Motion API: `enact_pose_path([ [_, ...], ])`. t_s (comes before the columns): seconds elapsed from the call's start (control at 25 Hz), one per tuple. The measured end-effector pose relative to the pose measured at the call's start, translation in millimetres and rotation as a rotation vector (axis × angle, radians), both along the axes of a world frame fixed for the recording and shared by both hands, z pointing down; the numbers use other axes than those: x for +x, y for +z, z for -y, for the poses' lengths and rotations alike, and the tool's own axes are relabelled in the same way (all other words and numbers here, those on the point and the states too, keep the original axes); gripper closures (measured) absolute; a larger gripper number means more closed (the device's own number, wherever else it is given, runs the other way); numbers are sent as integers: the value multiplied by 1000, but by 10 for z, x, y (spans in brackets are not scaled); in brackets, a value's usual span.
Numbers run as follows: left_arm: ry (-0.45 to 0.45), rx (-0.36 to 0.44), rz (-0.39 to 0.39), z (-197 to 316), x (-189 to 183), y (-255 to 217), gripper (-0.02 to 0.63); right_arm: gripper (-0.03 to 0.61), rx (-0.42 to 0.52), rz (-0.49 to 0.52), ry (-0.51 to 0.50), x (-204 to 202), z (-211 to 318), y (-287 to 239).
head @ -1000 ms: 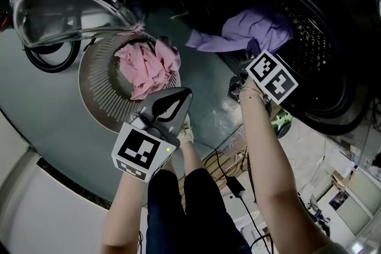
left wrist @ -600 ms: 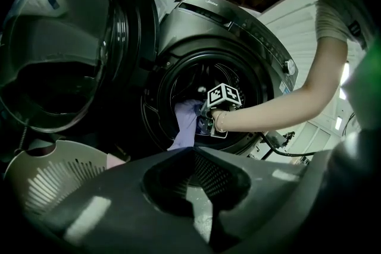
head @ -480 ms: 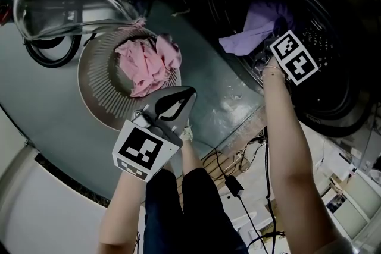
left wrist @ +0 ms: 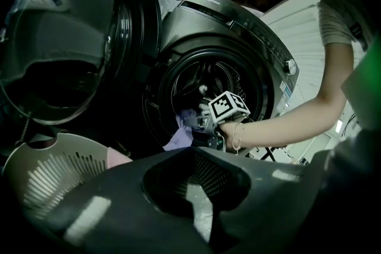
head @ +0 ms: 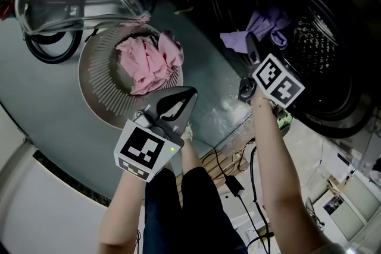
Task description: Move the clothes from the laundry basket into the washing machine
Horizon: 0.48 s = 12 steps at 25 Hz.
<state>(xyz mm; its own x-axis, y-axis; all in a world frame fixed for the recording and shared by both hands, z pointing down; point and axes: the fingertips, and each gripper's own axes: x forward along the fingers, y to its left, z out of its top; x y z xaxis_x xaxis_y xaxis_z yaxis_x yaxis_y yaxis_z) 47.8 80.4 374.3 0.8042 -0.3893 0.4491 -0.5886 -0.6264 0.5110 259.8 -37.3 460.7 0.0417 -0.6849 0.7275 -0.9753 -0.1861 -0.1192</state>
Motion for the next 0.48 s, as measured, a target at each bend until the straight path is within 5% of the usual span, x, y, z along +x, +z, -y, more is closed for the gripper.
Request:
enact_pose_path([
  [0.16,-4,-4,-8,-7,-20,-22,614,163,-125,-226,-275,-310,-164,302],
  [0.32,-11,-4,-4,-4,-72,21,614,250,-198,-294,-254,-178,-88,495],
  [0.48,-13,-3,-3,-20,-107,41,614,415,-219,-265,-276,-182,-33,487],
])
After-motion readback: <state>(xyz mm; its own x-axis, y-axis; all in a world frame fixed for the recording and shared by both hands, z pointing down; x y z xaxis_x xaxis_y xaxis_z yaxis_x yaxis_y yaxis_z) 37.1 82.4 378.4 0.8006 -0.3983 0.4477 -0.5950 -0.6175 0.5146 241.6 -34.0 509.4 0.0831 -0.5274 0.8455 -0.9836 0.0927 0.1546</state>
